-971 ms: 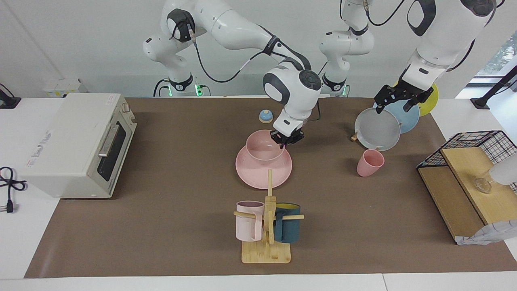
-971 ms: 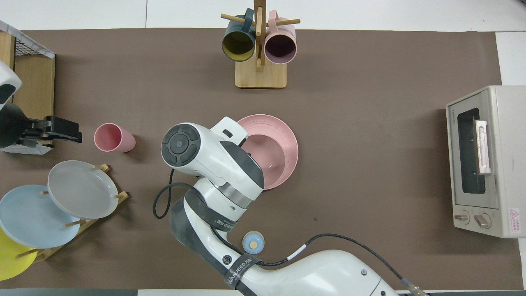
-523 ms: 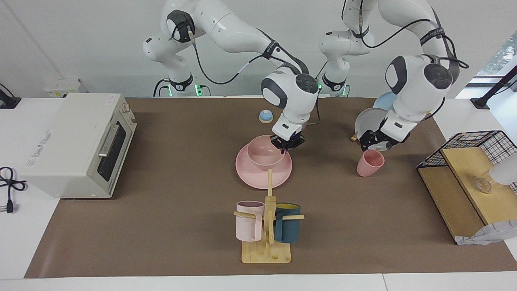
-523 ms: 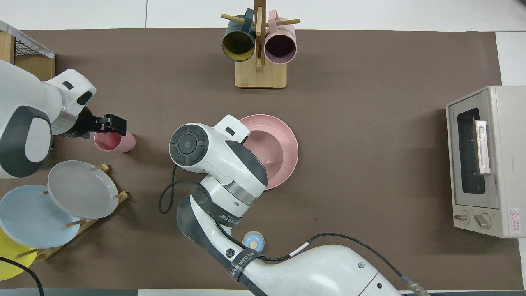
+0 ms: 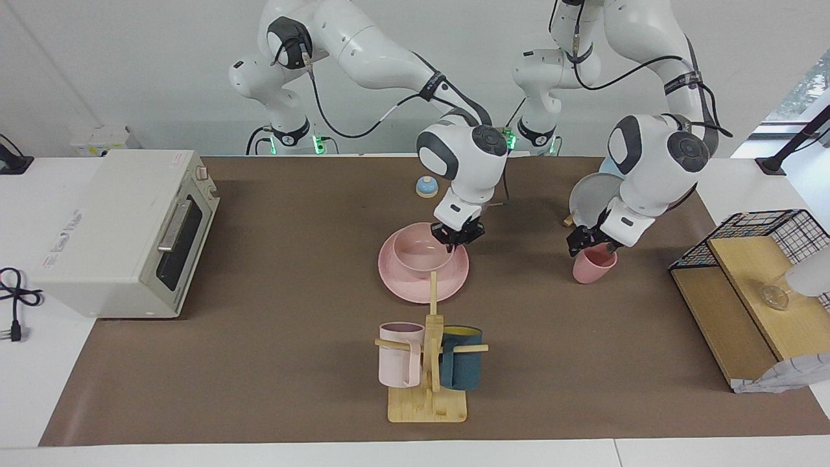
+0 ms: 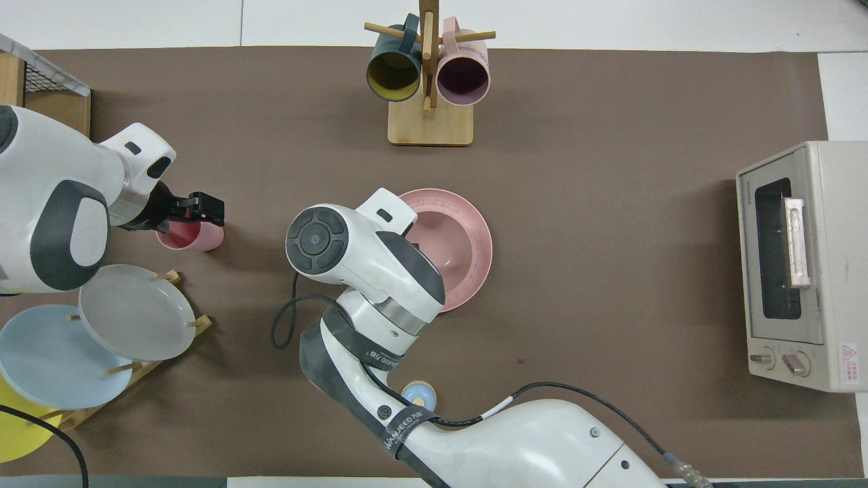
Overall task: Organize tableware
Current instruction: 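Set the bowl on the plate while the left gripper grasps the cup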
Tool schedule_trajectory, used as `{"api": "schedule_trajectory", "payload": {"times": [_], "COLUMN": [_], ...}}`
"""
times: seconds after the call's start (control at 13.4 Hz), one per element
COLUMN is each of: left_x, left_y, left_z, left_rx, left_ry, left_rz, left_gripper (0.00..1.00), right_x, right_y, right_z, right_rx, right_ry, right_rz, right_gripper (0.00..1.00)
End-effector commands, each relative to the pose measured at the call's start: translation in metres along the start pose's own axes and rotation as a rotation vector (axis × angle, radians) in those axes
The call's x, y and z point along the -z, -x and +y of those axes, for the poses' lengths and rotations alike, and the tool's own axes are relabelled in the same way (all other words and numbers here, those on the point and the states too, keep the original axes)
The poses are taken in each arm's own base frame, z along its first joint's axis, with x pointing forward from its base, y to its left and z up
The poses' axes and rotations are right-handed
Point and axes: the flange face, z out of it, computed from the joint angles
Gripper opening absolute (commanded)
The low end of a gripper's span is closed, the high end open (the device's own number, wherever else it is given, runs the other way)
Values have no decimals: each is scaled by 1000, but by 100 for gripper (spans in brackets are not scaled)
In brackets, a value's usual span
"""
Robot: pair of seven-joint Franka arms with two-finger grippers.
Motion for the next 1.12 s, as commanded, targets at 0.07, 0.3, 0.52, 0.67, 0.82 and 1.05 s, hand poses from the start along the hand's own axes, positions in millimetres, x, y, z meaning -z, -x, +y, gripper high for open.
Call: {"api": "schedule_trajectory", "payload": {"times": [0.07,0.3,0.52,0.67,0.82,1.05], "left_x": [-8,-16,-22,-19,-18,2], "left_y": [11,17,23,21,19,10], "left_z": [-3,-5,-5,-6,-7,-1], "left_rx": [21,23,22,5,-18,-25], "left_ry": [26,24,23,24,22,22], "left_rz": [23,24,40,43,47,29], "left_gripper": [99,86,12,0,0,0], "right_x": [3,25,57,81,99,130], "right_y": [-7,-18,-37,-41,-43,-42], "right_z": [13,25,73,116,167,269], "right_rx": [-20,-38,-77,-114,-117,-63], "right_ry": [-10,-4,-1,19,53,50], "right_rz": [11,11,0,-29,-88,-132], "right_gripper": [42,47,59,70,80,95]}}
